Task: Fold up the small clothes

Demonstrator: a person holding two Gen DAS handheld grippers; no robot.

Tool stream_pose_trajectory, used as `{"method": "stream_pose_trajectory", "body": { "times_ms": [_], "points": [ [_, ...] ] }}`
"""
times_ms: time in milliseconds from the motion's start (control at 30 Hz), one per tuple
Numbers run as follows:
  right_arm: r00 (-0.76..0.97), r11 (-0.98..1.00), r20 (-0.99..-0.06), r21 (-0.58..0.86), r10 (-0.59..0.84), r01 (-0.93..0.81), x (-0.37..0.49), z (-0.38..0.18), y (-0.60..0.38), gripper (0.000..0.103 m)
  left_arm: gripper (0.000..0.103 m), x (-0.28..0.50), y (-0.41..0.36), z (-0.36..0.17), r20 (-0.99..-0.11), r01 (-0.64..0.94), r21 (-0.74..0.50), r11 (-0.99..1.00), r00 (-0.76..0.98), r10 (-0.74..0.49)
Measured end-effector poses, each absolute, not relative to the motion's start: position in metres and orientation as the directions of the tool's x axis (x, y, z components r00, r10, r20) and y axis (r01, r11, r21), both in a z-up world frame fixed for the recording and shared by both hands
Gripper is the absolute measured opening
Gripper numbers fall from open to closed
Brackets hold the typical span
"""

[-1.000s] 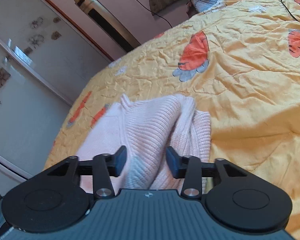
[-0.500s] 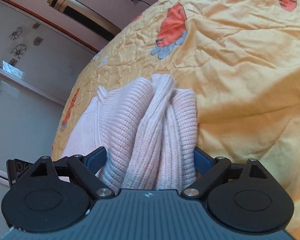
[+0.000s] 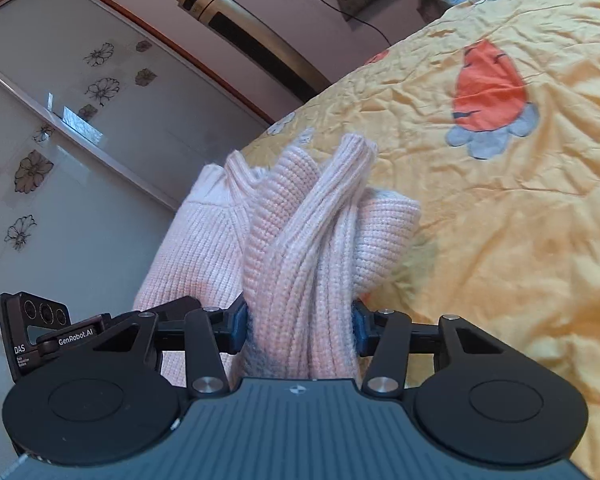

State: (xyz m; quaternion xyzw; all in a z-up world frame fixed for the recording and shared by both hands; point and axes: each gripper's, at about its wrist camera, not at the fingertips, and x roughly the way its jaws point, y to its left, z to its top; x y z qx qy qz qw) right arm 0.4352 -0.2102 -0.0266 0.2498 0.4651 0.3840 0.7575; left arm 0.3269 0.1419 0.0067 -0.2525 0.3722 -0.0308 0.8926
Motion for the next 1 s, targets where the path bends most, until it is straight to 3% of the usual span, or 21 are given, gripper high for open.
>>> {"method": "stream_pose_trajectory", "body": {
  "times_ms": [100, 167, 233, 300, 400, 500, 633, 667, 700, 733, 933, 1000],
  "points": [
    [0.272, 0.599, -0.535, 0.736, 0.8, -0.315, 0.456, -0.045, -0.175, 0.05, 0.062, 0.338, 0.163, -0.035, -0.72, -0.237, -0.484, 0.842, 0.655, -0.229],
    [0.31, 0.673, -0.601, 0.698, 0.736, -0.245, 0.462, -0.061, -0.162, 0.059, 0.064, 0.327, 0.182, -0.046, -0.66, -0.235, -0.591, 0.771, 0.691, -0.296],
    [0.33, 0.671, -0.598, 0.717, 0.731, -0.188, 0.46, -0.068, -0.165, 0.065, 0.062, 0.308, 0.19, -0.037, -0.619, -0.237, -0.637, 0.734, 0.724, -0.303],
    [0.37, 0.659, -0.575, 0.736, 0.729, -0.153, 0.449, -0.058, -0.179, 0.065, 0.062, 0.283, 0.189, -0.022, -0.583, -0.198, -0.615, 0.763, 0.766, -0.271],
    [0.415, 0.636, -0.511, 0.726, 0.753, -0.26, 0.416, -0.026, -0.207, 0.064, 0.062, 0.247, 0.176, -0.01, -0.555, -0.115, -0.546, 0.83, 0.791, -0.256],
    [0.27, 0.554, -0.486, 0.761, 0.831, -0.337, 0.391, -0.009, -0.215, 0.063, 0.062, 0.234, 0.16, -0.009, -0.571, -0.087, -0.478, 0.874, 0.787, -0.234],
    [0.14, 0.523, -0.509, 0.772, 0.849, -0.362, 0.375, -0.011, -0.191, 0.063, 0.071, 0.239, 0.152, -0.015, -0.58, -0.105, -0.461, 0.881, 0.787, -0.209],
    [0.133, 0.542, -0.534, 0.758, 0.835, -0.362, 0.374, -0.016, -0.184, 0.06, 0.072, 0.24, 0.148, -0.013, -0.587, -0.108, -0.438, 0.892, 0.787, -0.193],
    [0.123, 0.568, -0.566, 0.737, 0.815, -0.366, 0.372, -0.023, -0.175, 0.045, 0.072, 0.24, 0.145, -0.011, -0.594, -0.108, -0.424, 0.899, 0.783, -0.186],
    [0.109, 0.592, -0.602, 0.708, 0.791, -0.384, 0.369, -0.028, -0.167, 0.023, 0.072, 0.24, 0.142, -0.007, -0.6, -0.105, -0.405, 0.908, 0.78, -0.178],
    [0.164, 0.591, -0.61, 0.61, 0.775, -0.528, 0.356, -0.004, -0.169, 0.015, 0.074, 0.234, 0.139, -0.013, -0.598, -0.058, -0.403, 0.913, 0.772, -0.216],
    [0.179, 0.63, -0.652, 0.567, 0.737, -0.531, 0.364, -0.008, -0.181, 0.014, 0.077, 0.236, 0.133, -0.026, -0.618, -0.056, -0.395, 0.917, 0.754, -0.22]
  ]
}}
